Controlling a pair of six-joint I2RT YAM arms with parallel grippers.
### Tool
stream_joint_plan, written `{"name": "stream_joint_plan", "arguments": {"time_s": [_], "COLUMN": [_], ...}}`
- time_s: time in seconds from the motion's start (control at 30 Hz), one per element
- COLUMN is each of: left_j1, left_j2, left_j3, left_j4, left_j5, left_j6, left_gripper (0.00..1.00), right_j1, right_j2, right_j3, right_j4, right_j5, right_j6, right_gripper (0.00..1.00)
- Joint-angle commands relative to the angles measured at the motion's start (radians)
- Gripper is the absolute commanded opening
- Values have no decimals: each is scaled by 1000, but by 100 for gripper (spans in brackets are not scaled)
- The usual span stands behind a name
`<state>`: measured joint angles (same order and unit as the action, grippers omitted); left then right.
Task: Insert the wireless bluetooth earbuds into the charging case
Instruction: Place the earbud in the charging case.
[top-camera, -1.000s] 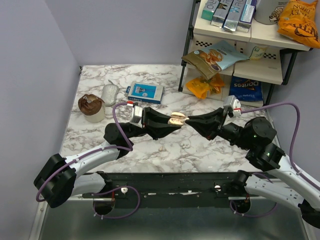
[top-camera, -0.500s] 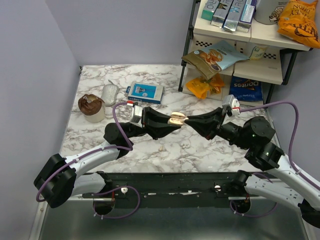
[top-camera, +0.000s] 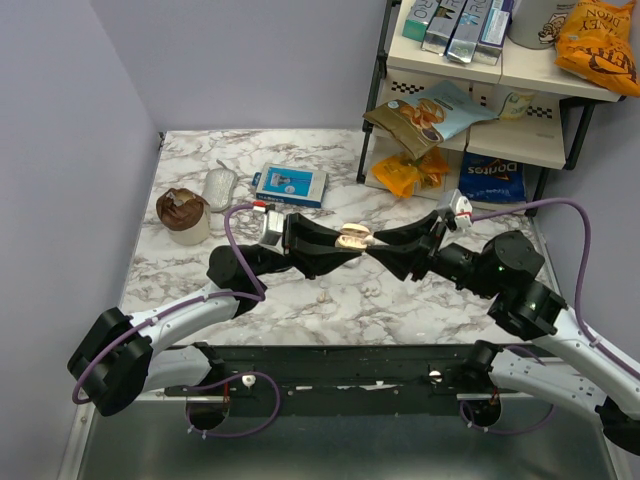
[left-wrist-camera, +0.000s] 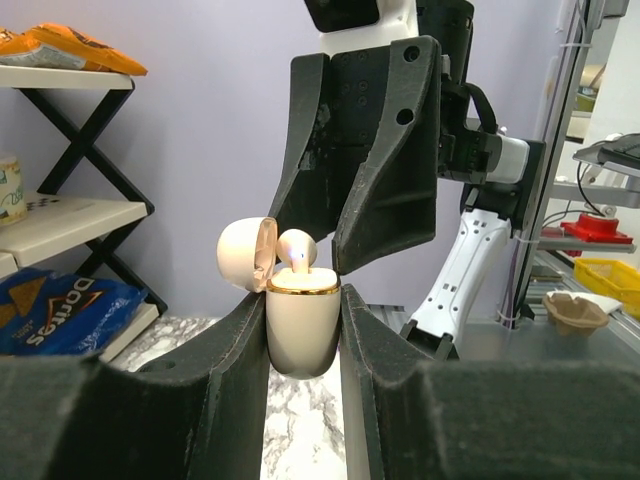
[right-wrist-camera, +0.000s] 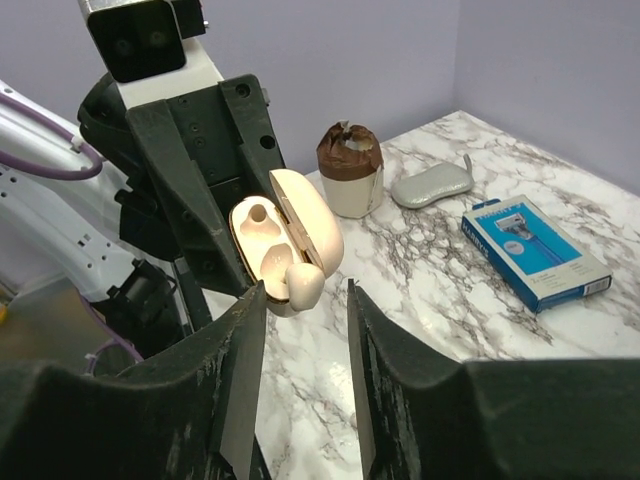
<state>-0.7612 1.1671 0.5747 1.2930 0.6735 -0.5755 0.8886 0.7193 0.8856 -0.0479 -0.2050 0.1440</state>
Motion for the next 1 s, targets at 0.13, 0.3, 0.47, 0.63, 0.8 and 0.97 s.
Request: {"name": "stream_joint_plan", "arguments": {"time_s": [0.13,0.3,0.47,0.63,0.8,0.97], "left_j1": [-4,-4,-4,-4,-6,-7], "left_j2": [-7,-11,-18,-20,-23,-27], "left_j3": [-9,-13,-10,-7,-12,-16], "left_j4": [393,388,388,390,394,396], "left_j5": [-9,-19,-11,1,9,5], "left_j6": [6,19,9,-9,-24,-20], "left_gripper": [0,0,0,0,0,0], "right_j1": [6,6,4,4,4,4], "right_j2": [-7,-56,-80,-34,15,34], "right_j3": [38,46,49,79,114,115], "right_j4": [-44,-52,-69,-116,-151,-165], "right_j5": [24,90,202,300,325,317], "right_j6": [12,19,17,22,14,23], "right_gripper": [57,76,71,68,72,72]}}
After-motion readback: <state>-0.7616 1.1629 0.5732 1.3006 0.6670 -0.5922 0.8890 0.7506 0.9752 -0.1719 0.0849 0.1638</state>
